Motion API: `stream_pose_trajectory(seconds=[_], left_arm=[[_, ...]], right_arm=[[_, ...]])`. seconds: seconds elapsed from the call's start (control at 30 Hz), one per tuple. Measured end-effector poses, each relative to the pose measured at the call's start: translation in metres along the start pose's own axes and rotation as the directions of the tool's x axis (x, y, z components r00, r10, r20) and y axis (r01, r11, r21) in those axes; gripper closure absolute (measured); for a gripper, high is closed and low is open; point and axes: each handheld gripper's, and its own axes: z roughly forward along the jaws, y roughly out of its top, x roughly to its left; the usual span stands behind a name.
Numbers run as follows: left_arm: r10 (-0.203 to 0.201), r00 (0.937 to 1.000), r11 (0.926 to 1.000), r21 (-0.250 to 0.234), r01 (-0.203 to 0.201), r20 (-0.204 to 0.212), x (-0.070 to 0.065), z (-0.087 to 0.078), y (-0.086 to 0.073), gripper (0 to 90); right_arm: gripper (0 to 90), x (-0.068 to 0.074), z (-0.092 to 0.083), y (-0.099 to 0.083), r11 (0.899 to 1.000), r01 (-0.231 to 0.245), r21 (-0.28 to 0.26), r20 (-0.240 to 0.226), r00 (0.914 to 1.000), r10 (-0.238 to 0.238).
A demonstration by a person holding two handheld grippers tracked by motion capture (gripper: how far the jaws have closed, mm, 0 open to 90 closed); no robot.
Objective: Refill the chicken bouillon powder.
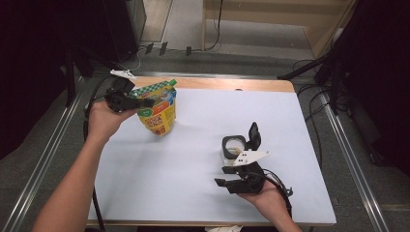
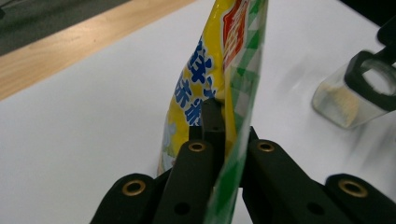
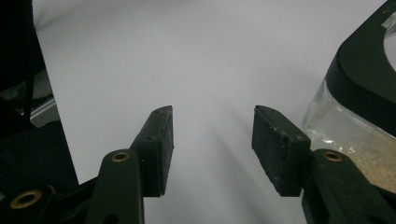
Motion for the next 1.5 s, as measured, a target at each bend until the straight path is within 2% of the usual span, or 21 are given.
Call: stream_pose_trajectory(seconds=[0.07, 0.17, 0.3, 0.53, 0.57, 0.6, 0.63, 0.67, 0.73, 0.83, 1.1, 1.23, 1.43, 1.5], left_arm=[[-0.002, 0.9999, 0.9999, 0.01, 0.002, 0.011, -0.008, -0.007, 0.009, 90.0], [-0.006, 0.9996, 0.9998, 0.021, 0.005, 0.027, -0.015, -0.011, 0.013, 90.0], [-0.025, 0.9954, 0.9987, 0.046, 0.021, 0.092, -0.028, -0.014, 0.017, 90.0], [-0.036, 0.9926, 0.9976, 0.063, 0.028, 0.116, -0.046, -0.015, 0.018, 90.0], [-0.017, 0.9892, 0.998, 0.063, 0.008, 0.146, -0.051, -0.014, 0.018, 90.0], [-0.016, 0.9873, 0.998, 0.062, 0.006, 0.158, -0.053, -0.014, 0.018, 90.0], [-0.016, 0.9873, 0.998, 0.062, 0.006, 0.158, -0.053, -0.014, 0.018, 90.0], [-0.013, 0.9841, 0.9977, 0.067, 0.001, 0.177, -0.058, -0.013, 0.018, 90.0], [-0.006, 0.9821, 0.9977, 0.068, -0.007, 0.188, -0.061, -0.012, 0.018, 90.0], [0.007, 0.9795, 0.9965, 0.081, -0.023, 0.201, -0.074, -0.01, 0.017, 90.0], [0.018, 0.9754, 0.9952, 0.09, -0.039, 0.22, -0.094, -0.008, 0.015, 90.0], [0.008, 0.9725, 0.9948, 0.097, -0.031, 0.233, -0.102, -0.007, 0.013, 90.0], [0.003, 0.9723, 0.9944, 0.102, -0.027, 0.234, -0.107, -0.004, 0.008, 90.0], [0.001, 0.9694, 0.9949, 0.097, -0.025, 0.245, -0.109, -0.003, 0.005, 90.0]], right_arm=[[50.2, 0.0, 0.001, 0.001, 1.0, 0.002, -0.005, -0.001, 1.0, -0.002], [50.3, 0.001, 0.002, 0.001, 1.0, 0.005, -0.006, -0.001, 1.0, -0.005], [50.4, 0.007, 0.007, 0.006, 1.0, 0.016, -0.008, -0.006, 0.9998, -0.016], [50.4, 0.013, 0.013, 0.015, 0.999, 0.04, -0.012, 0.002, 0.9992, -0.04], [50.3, 0.014, 0.015, 0.019, 0.999, 0.05, -0.019, 0.004, 0.9987, -0.05], [50.3, 0.014, 0.017, 0.021, 0.998, 0.051, -0.024, 0.007, 0.9987, -0.051], [50.3, 0.015, 0.019, 0.023, 0.998, 0.05, -0.028, 0.007, 0.9988, -0.049], [50.4, 0.015, 0.021, 0.024, 0.998, 0.047, -0.032, 0.008, 0.9989, -0.047], [50.4, 0.015, 0.024, 0.026, 0.999, 0.039, -0.032, 0.008, 0.9992, -0.039], [50.9, 0.015, 0.036, 0.032, 0.999, 0.044, -0.029, 0.013, 0.999, -0.044], [50.9, 0.013, 0.056, 0.035, 0.998, 0.046, -0.029, 0.029, 0.9985, -0.046], [49.4, 0.012, 0.066, 0.033, 0.999, 0.03, -0.022, 0.035, 0.999, -0.029], [47.5, 0.011, 0.074, 0.031, 1.0, 0.006, -0.015, 0.043, 0.9991, -0.006], [47.5, 0.01, 0.075, 0.03, 1.0, 0.009, -0.015, 0.046, 0.9989, -0.008]])
